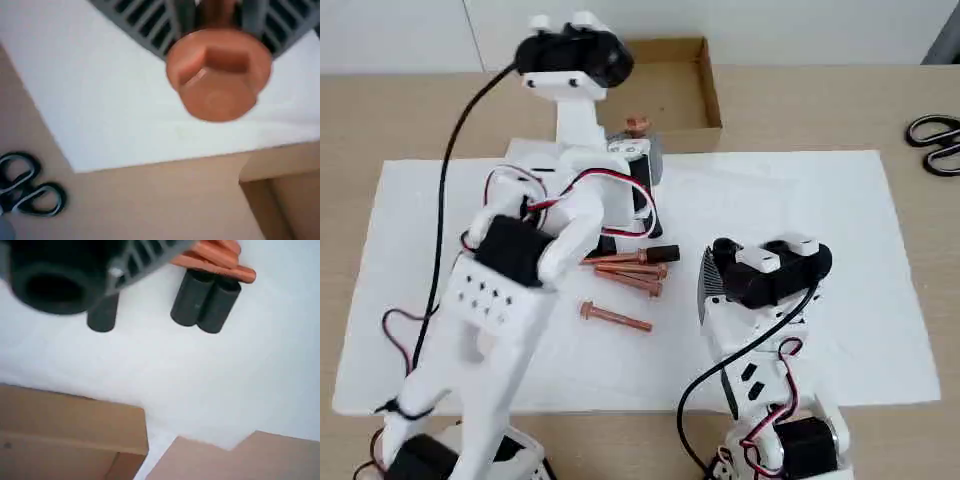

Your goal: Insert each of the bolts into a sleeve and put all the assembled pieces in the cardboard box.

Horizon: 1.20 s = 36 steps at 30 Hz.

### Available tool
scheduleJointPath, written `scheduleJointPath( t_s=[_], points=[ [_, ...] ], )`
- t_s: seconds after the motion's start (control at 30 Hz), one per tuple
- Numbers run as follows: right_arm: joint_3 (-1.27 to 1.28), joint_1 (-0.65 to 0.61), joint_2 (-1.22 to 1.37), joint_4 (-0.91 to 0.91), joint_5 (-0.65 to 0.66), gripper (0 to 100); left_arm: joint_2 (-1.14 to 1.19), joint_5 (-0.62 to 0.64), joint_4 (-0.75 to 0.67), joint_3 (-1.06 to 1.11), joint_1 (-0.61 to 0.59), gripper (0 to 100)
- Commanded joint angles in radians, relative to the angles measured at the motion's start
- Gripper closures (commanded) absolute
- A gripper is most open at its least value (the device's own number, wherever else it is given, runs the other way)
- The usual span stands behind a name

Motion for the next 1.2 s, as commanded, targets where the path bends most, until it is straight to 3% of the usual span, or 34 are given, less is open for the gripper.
scheduleJointPath(
  t_s=[0.0,0.17,0.4,1.17],
  points=[
    [-0.003,-0.008,-0.005,-0.019,-0.008,99.5,-0.091,0.041,-0.038,0.019,0.018,99],
    [-0.003,-0.007,-0.010,-0.019,-0.008,99.5,-0.095,0.055,-0.058,0.159,0.075,99],
    [-0.003,-0.010,-0.012,-0.019,-0.008,99.5,-0.097,0.057,-0.253,0.291,0.135,99],
    [-0.009,-0.010,-0.012,0.018,-0.008,99.5,-0.097,0.055,-0.292,0.272,0.213,99]
  ],
)
